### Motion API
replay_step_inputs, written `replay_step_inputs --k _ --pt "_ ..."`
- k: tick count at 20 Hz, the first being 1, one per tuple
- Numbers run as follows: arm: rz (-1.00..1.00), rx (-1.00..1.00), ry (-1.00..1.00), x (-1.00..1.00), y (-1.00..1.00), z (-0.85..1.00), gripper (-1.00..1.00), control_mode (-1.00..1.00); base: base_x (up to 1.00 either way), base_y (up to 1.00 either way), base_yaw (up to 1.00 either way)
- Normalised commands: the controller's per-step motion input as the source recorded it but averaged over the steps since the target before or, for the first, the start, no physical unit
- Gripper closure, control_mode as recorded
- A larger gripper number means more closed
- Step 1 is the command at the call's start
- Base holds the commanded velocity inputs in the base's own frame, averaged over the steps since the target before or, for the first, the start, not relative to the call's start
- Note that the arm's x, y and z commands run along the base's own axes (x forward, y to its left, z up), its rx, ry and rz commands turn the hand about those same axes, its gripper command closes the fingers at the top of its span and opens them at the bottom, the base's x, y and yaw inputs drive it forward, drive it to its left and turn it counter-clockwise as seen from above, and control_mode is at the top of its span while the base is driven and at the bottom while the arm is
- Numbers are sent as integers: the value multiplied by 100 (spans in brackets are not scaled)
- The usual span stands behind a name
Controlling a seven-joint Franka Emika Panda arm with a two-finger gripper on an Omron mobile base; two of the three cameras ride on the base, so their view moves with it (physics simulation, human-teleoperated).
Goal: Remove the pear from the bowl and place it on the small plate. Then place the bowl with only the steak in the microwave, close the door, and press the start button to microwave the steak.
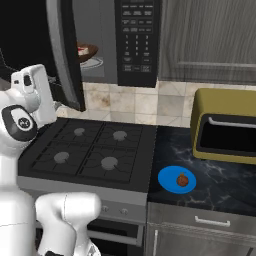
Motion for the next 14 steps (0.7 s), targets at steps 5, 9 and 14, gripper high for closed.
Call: replay_step_inputs --k 5,9,14 --pt "26 20 14 99 -30 39 -100 -100 0 0 0" --pt "15 5 18 95 0 27 -100 -100 0 0 0" --pt "11 2 17 87 0 34 -100 -100 0 0 0"
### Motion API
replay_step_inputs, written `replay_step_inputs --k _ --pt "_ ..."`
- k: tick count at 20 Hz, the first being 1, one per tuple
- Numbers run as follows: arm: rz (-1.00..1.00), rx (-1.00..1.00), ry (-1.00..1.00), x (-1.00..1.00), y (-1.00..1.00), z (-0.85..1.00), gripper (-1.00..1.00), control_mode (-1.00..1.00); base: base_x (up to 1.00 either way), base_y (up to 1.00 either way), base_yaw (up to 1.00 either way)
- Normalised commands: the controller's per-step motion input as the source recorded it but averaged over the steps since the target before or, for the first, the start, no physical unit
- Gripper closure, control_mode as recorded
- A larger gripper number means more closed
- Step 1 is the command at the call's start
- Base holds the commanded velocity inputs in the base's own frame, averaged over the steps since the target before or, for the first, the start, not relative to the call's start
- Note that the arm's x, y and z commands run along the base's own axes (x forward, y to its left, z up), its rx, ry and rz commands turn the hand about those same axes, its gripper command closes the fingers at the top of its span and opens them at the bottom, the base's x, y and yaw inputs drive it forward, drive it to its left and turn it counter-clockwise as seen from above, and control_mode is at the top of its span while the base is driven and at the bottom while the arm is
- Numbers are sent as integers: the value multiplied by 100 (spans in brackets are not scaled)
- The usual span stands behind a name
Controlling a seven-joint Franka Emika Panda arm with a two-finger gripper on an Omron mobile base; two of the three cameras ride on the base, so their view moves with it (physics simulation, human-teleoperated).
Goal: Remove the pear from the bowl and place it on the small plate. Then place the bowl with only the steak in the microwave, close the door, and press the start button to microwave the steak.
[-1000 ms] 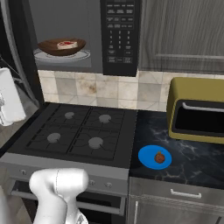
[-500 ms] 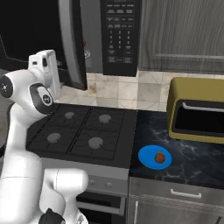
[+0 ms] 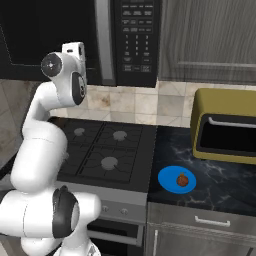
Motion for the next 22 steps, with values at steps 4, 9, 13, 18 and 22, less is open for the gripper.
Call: replay_step_inputs --k 4,9,13,18,22 --pt "10 0 18 73 0 16 -100 -100 0 0 0" --pt "7 0 10 58 2 -13 -100 -100 0 0 0" --pt "5 0 1 -59 0 -3 -100 -100 0 0 0" --pt "5 2 -4 -100 -28 0 -100 -100 0 0 0" --pt "-1 13 -4 -100 -67 0 -100 -100 0 0 0"
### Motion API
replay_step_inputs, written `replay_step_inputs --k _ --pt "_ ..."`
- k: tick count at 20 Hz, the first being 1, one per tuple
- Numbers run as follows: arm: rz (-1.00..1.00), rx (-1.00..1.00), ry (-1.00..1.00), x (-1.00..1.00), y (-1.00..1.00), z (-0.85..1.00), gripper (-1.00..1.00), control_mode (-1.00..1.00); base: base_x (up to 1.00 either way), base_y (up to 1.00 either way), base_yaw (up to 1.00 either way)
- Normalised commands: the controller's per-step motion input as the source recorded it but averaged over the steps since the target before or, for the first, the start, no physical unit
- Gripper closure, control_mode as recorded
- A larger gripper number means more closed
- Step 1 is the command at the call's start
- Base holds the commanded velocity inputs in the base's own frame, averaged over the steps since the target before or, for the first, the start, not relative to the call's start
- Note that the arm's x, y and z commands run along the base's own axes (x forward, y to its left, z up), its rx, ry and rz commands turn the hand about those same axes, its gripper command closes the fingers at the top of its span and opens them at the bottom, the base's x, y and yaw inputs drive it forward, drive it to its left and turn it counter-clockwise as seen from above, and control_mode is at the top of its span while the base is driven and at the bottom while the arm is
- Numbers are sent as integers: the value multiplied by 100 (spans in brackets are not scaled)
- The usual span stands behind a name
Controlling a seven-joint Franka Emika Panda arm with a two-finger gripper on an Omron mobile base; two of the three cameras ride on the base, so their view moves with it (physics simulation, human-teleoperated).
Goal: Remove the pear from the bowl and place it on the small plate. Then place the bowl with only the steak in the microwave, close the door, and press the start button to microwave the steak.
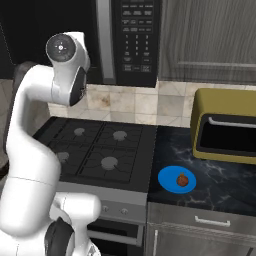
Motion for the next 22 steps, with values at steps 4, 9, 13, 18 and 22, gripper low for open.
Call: replay_step_inputs --k 4,9,13,18,22 --pt "-6 13 -3 -82 -89 -4 -100 -100 0 0 0" --pt "-1 5 -1 -8 -44 -11 -100 -100 0 0 0" --pt "0 0 0 2 -24 -20 -100 -100 0 0 0" --pt "0 1 0 6 -28 -12 -100 -100 0 0 0" --pt "0 0 0 18 -8 -4 -100 -100 0 0 0"
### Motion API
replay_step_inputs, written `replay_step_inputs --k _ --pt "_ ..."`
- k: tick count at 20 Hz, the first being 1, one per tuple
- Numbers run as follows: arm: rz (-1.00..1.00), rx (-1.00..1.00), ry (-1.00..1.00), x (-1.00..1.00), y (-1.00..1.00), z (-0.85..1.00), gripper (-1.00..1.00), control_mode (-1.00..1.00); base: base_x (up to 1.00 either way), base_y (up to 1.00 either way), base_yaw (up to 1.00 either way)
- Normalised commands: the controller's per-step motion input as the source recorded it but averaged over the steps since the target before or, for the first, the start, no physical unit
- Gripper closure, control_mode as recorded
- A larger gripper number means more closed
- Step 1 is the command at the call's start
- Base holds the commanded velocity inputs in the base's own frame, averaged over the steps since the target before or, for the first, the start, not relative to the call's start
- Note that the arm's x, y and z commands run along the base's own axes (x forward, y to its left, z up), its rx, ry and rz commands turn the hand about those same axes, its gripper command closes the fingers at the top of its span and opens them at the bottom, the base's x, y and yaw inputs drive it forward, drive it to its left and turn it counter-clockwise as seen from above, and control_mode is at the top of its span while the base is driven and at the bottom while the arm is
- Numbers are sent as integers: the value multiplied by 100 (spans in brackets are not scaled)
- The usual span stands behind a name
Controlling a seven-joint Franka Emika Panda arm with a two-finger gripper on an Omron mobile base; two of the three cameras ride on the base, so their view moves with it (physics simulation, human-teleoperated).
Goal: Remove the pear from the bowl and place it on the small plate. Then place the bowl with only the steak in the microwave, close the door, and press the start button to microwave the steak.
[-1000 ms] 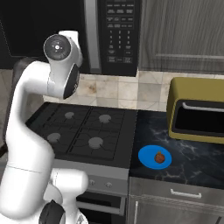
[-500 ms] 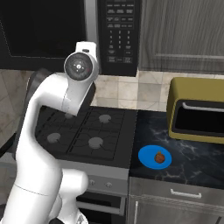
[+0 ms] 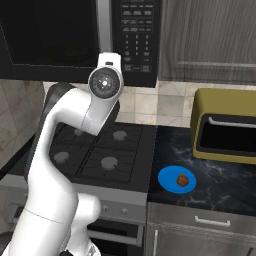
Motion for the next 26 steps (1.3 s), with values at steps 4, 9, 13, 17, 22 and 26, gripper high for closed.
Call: replay_step_inputs --k 4,9,13,17,22,26 --pt "0 0 0 35 -1 -1 -100 -100 0 0 0" --pt "0 0 0 33 -8 -6 -100 -100 0 0 0" --pt "0 0 0 38 -16 -8 -100 -100 0 0 0" --pt "0 1 0 34 -21 -8 -100 -100 0 0 0" --pt "0 0 2 36 -5 -9 -100 -100 0 0 0" --pt "0 0 3 31 0 -11 -100 -100 0 0 0"
